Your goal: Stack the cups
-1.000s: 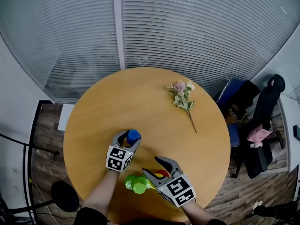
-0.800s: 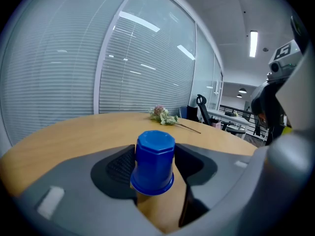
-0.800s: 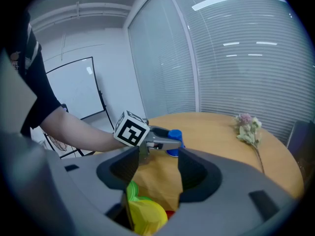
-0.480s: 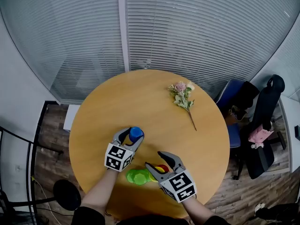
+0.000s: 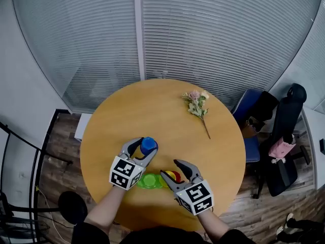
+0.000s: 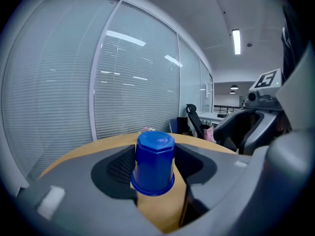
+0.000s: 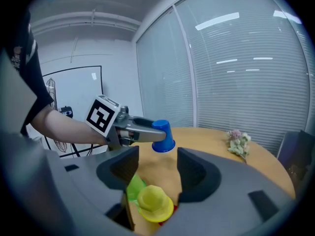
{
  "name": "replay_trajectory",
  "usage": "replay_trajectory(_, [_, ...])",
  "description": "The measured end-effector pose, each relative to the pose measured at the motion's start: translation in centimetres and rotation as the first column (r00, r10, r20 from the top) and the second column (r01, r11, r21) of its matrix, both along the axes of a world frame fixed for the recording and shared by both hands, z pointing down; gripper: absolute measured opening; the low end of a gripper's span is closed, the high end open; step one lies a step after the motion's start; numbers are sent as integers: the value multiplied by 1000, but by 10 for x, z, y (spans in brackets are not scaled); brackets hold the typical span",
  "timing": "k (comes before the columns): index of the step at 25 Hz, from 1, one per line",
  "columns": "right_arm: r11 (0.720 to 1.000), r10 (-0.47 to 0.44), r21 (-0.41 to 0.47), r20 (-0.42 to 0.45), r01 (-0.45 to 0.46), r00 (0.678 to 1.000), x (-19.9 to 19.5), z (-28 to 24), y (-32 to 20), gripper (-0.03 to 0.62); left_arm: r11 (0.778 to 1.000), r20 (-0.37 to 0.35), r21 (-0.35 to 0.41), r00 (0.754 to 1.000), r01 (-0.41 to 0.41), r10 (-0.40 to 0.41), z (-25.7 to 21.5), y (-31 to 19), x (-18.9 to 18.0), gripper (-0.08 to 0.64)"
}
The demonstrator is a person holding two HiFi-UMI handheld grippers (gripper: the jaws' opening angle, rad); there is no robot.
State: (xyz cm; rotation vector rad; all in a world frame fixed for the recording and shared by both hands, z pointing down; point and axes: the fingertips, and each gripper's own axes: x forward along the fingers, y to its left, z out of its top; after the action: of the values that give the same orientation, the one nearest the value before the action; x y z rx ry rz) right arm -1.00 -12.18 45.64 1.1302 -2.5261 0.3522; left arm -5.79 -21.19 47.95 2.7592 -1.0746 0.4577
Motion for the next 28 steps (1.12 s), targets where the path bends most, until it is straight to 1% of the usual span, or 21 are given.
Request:
replay_trajectory(5, [1000,-8,13,4,8,1000,6,-6,18,232,1000,-2,19,1000,9,-8,-19,32,5,255])
replay_trajectory(15, [1000,-29,7,15,29,999,26,-8,45,232,999,-36,8,998,49,-49,-35,86,21,255])
replay_trajectory(22, [998,-65,-6,19,65,998,29,-2,62,232,997,-28,-17,996,80,-81,-23,116,29,255])
replay_trajectory(28, [997,-71,-23,17,72,997,30,4,69,232,994,-23,-26,994,107,-108,-9,120,30,255])
